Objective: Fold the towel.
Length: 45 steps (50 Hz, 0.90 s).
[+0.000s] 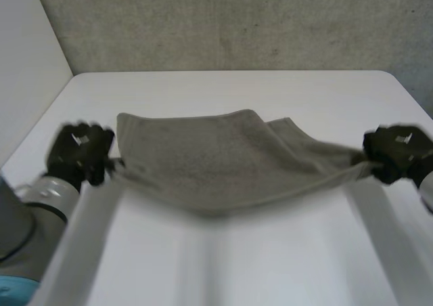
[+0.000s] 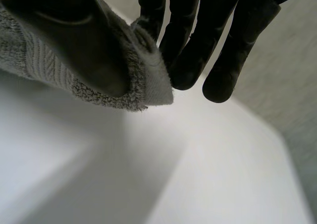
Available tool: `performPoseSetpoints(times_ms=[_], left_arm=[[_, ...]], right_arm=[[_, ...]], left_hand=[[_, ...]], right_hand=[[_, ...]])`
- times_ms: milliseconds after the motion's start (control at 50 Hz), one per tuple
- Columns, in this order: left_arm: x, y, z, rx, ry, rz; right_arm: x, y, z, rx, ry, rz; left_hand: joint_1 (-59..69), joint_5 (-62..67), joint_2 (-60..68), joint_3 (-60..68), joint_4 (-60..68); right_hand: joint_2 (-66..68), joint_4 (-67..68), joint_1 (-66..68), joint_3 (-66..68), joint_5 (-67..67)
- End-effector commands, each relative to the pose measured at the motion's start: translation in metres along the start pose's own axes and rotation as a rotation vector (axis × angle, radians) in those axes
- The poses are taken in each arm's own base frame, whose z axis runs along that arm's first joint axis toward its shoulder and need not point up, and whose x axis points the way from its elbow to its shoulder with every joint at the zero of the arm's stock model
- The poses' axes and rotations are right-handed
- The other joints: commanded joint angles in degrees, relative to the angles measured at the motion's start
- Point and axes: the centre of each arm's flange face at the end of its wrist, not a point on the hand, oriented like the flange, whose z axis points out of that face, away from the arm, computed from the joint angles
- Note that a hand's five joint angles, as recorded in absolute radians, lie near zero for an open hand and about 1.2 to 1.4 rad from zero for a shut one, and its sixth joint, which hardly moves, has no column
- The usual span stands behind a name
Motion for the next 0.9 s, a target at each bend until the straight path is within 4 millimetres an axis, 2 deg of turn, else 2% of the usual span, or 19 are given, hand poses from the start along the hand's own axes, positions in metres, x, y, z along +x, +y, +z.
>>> performPoseSetpoints(times_ms=[20,60,80,120,200,240,320,380,480,540,600,660,680,700,720,760,780,820,900], left_arm=[[-0.039,-0.078,-0.023,0.198,-0.113,0.007],[-0.05,-0.104,-0.03,0.223,-0.128,0.007],[-0.05,-0.104,-0.03,0.223,-0.128,0.007],[-0.057,-0.126,-0.033,0.234,-0.129,0.003],[-0.063,-0.142,-0.034,0.232,-0.127,-0.006],[-0.065,-0.146,-0.024,0.197,-0.114,-0.008],[-0.061,-0.13,0.001,0.091,-0.076,-0.011],[-0.055,-0.11,0.024,-0.024,-0.03,-0.017],[-0.03,-0.067,0.071,-0.213,0.076,-0.006],[-0.024,-0.057,0.094,-0.241,0.094,-0.002],[-0.024,-0.059,0.104,-0.225,0.09,-0.001],[-0.04,-0.098,0.128,-0.043,0.022,0.005],[-0.04,-0.098,0.128,-0.042,0.022,0.005],[-0.049,-0.125,0.133,0.076,-0.021,0.005],[-0.058,-0.154,0.135,0.205,-0.066,0.007],[-0.062,-0.182,0.132,0.329,-0.099,0.007],[-0.062,-0.182,0.132,0.33,-0.1,0.007],[-0.067,-0.237,0.118,0.584,-0.166,0.006],[-0.076,-0.263,0.106,0.727,-0.234,-0.002]], right_arm=[[0.025,-0.077,-0.027,0.131,0.05,-0.053],[0.033,-0.114,-0.043,0.182,0.055,-0.081],[0.033,-0.114,-0.044,0.182,0.055,-0.081],[0.042,-0.145,-0.056,0.203,0.059,-0.094],[0.048,-0.168,-0.065,0.218,0.062,-0.106],[0.055,-0.175,-0.054,0.183,0.044,-0.113],[0.05,-0.172,-0.037,0.12,-0.007,-0.167],[0.027,-0.165,-0.016,0.051,-0.095,-0.256],[-0.002,-0.107,0.047,-0.192,-0.151,-0.425],[-0.01,-0.087,0.071,-0.234,-0.156,-0.457],[-0.011,-0.085,0.084,-0.214,-0.137,-0.461],[0.001,-0.126,0.112,0.013,0.032,-0.444],[0.001,-0.126,0.112,0.014,0.033,-0.443],[0.012,-0.157,0.112,0.145,0.128,-0.41],[0.02,-0.19,0.107,0.296,0.213,-0.361],[0.023,-0.217,0.1,0.436,0.266,-0.311],[0.023,-0.218,0.1,0.437,0.267,-0.311],[0.03,-0.254,0.087,0.649,0.317,-0.194],[0.042,-0.276,0.069,0.761,0.338,-0.126]], left_hand=[[-0.3,-13.4,-4.4,-8.3,-6.7],[-0.3,-13.4,-4.4,-8.3,-6.7],[-0.3,-13.4,-4.4,-8.3,-6.7],[-0.3,-13.4,-4.4,-8.3,-6.7],[-0.3,-13.4,-4.4,-8.3,-6.7],[-0.3,-13.4,-4.4,-8.3,-6.7],[-0.3,-13.4,-4.4,-8.3,-6.7],[-0.3,-13.4,-4.4,-8.3,-6.7],[-0.3,-13.4,-4.4,-8.3,-6.7],[-0.3,-13.4,-4.4,-8.3,-6.7],[-0.3,-13.4,-4.4,-8.3,-6.7],[-0.3,-13.4,-4.4,-8.3,-6.7],[-0.3,-13.4,-4.4,-8.3,-6.7],[-0.3,-13.4,-4.4,-8.3,-6.7],[-0.3,-13.4,-4.4,-8.3,-6.7],[-0.3,-13.4,-4.4,-8.3,-6.7],[-0.3,-13.4,-4.4,-8.3,-6.7],[-0.3,-13.4,-4.4,-8.3,-6.7],[-0.3,-13.4,-4.4,-8.3,-6.7]], right_hand=[[7.8,4.0,10.7,4.1,6.4],[7.8,4.0,10.7,4.1,6.4],[7.8,4.0,10.7,4.1,6.4],[7.8,4.0,10.7,4.1,6.4],[7.8,4.0,10.7,4.1,6.4],[7.8,4.0,10.7,4.1,6.4],[7.8,4.0,10.7,4.1,6.4],[7.8,4.0,10.7,4.1,6.4],[7.8,4.0,10.7,4.1,6.4],[7.8,4.0,10.7,4.1,6.4],[7.8,4.0,10.7,4.1,6.4],[7.8,4.0,10.7,4.1,6.4],[7.8,4.0,10.7,4.1,6.4],[7.8,4.0,10.7,4.1,6.4],[7.8,4.0,10.7,4.1,6.4],[7.8,4.0,10.7,4.1,6.4],[7.8,4.0,10.7,4.1,6.4],[7.8,4.0,10.7,4.1,6.4],[7.8,4.0,10.7,4.1,6.4]])
